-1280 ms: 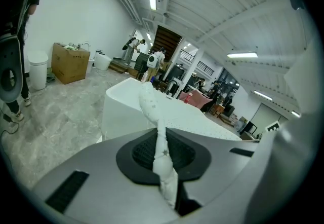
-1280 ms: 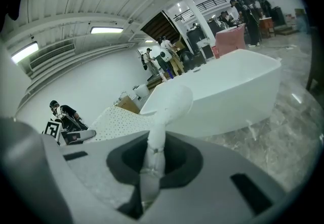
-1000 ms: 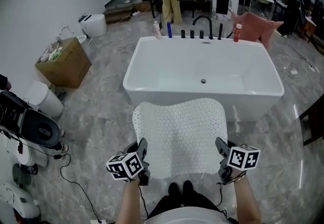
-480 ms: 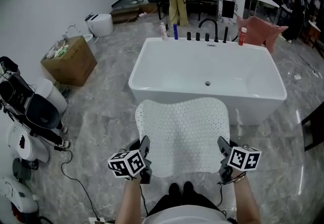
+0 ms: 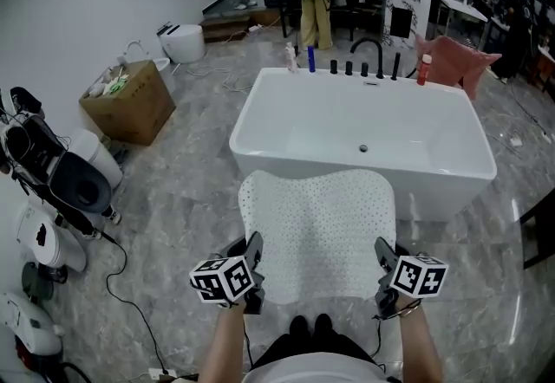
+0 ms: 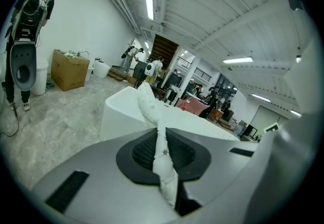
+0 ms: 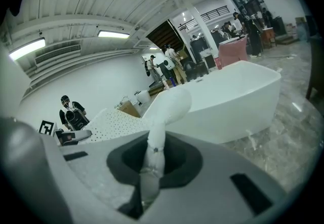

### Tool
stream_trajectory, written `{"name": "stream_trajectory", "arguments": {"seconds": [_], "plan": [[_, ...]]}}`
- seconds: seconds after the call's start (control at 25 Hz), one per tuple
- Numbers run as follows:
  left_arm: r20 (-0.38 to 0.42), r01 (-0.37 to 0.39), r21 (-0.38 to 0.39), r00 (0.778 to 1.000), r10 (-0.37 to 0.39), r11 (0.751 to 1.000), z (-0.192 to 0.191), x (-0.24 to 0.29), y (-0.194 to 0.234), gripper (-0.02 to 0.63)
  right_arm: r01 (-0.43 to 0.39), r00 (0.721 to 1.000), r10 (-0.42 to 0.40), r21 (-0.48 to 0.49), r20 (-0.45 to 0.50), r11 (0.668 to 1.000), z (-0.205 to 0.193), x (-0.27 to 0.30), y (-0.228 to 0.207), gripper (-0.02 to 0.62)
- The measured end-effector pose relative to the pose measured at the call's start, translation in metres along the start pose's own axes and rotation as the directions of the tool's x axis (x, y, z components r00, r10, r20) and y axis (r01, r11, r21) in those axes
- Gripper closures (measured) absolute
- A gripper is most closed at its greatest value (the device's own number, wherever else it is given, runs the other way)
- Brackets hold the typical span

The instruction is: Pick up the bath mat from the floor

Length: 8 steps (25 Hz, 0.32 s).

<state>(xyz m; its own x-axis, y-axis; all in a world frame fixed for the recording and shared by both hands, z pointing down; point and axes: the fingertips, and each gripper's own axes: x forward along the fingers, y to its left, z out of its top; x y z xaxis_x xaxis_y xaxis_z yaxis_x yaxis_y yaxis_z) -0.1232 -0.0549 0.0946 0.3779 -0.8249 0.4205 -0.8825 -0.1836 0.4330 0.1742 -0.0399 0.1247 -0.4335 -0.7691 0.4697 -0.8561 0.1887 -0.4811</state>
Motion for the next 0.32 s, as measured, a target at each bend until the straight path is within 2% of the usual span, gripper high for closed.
{"name": "stream_trajectory", "arguments": {"seconds": [0.32], "plan": [[0.009, -0.007, -0.005, 1.0, 0.008, 1.0, 0.0057, 0.0006, 0.0076, 0.595, -0.008, 1.0, 0.008, -0.005, -0.003, 1.0, 0.0019, 0.0084, 0.0075, 0.574]]}}
